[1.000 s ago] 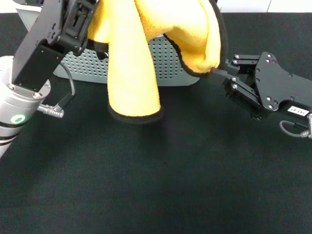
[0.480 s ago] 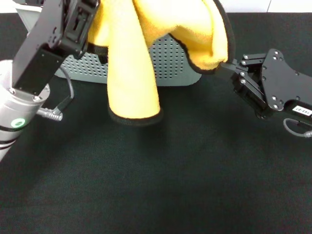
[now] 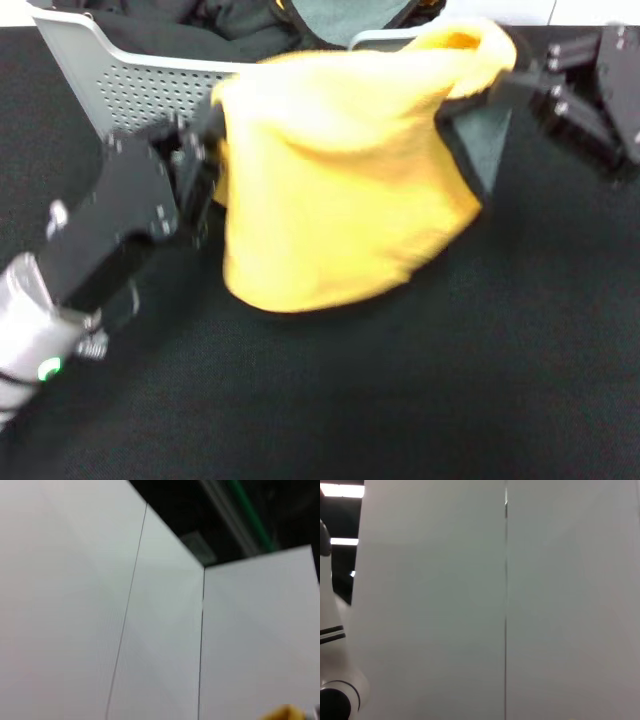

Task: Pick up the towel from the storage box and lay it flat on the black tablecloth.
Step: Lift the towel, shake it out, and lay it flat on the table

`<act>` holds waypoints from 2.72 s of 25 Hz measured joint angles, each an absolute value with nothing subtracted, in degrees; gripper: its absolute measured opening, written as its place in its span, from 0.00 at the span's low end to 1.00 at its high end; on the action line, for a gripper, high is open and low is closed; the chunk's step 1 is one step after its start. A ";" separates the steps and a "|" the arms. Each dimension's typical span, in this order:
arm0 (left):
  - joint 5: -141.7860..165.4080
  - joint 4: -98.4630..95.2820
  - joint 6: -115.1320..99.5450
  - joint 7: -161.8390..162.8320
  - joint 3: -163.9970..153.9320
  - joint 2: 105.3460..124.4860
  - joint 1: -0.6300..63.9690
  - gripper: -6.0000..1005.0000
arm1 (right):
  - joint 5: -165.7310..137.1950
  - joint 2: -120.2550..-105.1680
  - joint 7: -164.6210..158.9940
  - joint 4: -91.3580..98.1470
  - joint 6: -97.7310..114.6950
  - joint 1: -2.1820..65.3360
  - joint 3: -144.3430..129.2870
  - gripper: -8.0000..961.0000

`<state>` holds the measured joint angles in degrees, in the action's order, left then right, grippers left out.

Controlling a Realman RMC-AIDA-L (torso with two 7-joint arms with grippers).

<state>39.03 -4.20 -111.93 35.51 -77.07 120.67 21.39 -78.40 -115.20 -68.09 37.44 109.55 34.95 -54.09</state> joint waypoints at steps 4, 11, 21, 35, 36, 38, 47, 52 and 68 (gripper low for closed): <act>42.21 -3.85 -111.12 33.20 -77.08 120.76 19.11 0.02 | -79.56 -113.48 -80.39 49.50 108.52 35.77 -53.66 0.02; 49.52 -3.37 -107.64 32.39 -77.17 120.76 19.76 0.02 | -82.49 -108.54 -95.64 58.12 107.69 42.17 -54.12 0.02; 38.77 -1.95 -100.01 28.36 -76.29 120.14 17.13 0.02 | -103.13 -107.31 -110.03 65.12 118.30 51.92 -55.10 0.02; 40.80 -2.51 -104.62 27.95 -78.81 120.05 15.08 0.02 | -108.84 -104.73 -118.81 79.57 118.71 55.21 -50.53 0.02; 42.63 -2.64 -105.61 28.14 -79.22 119.96 15.61 0.02 | -109.28 -104.60 -118.81 79.57 118.52 55.62 -50.51 0.02; 46.33 -2.71 -107.91 28.60 -79.95 119.81 16.69 0.02 | -110.30 -104.41 -118.81 79.62 118.41 56.59 -50.48 0.02; 47.15 -3.24 -110.65 33.02 -79.61 118.42 15.89 0.28 | -114.41 -102.48 -116.79 83.67 122.15 60.69 -51.29 0.02; 47.10 -3.41 -111.20 37.43 -79.46 116.30 14.15 0.58 | -118.12 -101.29 -116.83 89.09 122.99 61.18 -50.45 0.02; 48.28 -6.54 -107.98 40.35 -79.88 118.44 18.37 0.80 | -103.11 -95.07 -115.92 91.02 123.76 65.23 -67.87 0.02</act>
<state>48.28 -6.54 -107.98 40.35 -79.88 118.44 18.37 -103.11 -95.07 -115.92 91.02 123.76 65.23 -67.87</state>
